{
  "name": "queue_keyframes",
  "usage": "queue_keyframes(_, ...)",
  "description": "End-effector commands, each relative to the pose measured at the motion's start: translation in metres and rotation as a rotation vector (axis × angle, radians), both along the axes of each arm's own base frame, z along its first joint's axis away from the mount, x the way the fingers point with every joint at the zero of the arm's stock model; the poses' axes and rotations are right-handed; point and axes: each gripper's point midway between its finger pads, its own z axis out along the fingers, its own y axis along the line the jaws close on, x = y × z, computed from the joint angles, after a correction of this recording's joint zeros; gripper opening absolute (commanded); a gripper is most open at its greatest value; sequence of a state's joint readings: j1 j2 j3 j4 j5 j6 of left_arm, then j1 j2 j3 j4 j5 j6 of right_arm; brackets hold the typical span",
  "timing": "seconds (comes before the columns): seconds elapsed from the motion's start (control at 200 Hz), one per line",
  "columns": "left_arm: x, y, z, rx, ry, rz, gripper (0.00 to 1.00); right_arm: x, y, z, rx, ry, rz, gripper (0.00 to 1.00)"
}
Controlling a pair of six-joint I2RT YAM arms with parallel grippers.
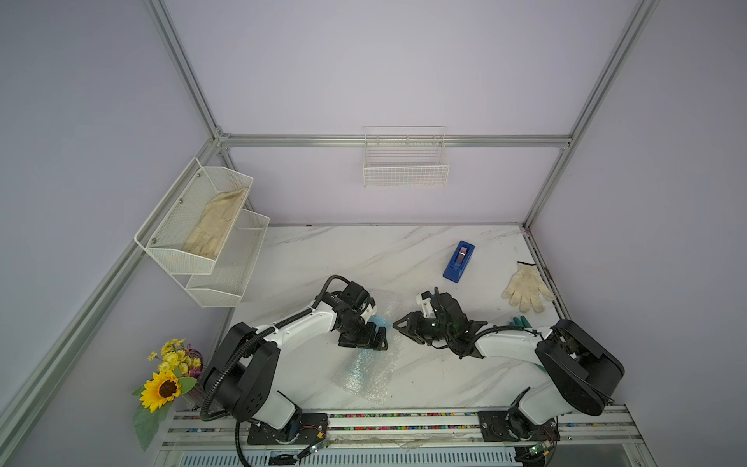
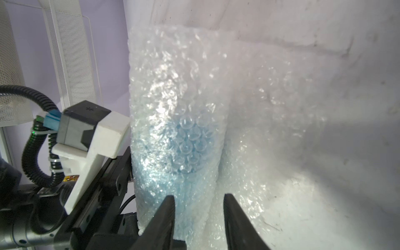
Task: Wrap wine glasses in bubble wrap
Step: Wrap the wine glass in bubble wrap.
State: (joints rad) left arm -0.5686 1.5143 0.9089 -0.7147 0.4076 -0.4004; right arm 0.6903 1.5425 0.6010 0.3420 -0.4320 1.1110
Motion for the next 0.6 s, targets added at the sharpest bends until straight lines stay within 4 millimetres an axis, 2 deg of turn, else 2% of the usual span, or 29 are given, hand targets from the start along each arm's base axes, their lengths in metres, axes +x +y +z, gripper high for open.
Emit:
queue_keyframes(0.0, 0.013, 0.0, 0.008, -0.008, -0.068, 0.015, 0.91, 0.004, 0.003, 0.004, -0.009, -0.016, 0.001, 0.41)
queue_keyframes(0.22, 0.026, 0.024, -0.004, 0.176, -0.082, 0.09, 0.76, 0.006, -0.005, 0.015, -0.014, -0.036, -0.023, 0.41)
queue_keyframes(0.41, 0.035, 0.043, 0.004, 0.327, -0.126, 0.133, 0.73, 0.013, -0.029, 0.019, -0.013, -0.046, -0.072, 0.41)
queue_keyframes(0.595, 0.046, 0.068, 0.012, 0.531, -0.144, 0.188, 0.73, 0.016, -0.033, 0.016, -0.011, -0.047, -0.067, 0.41)
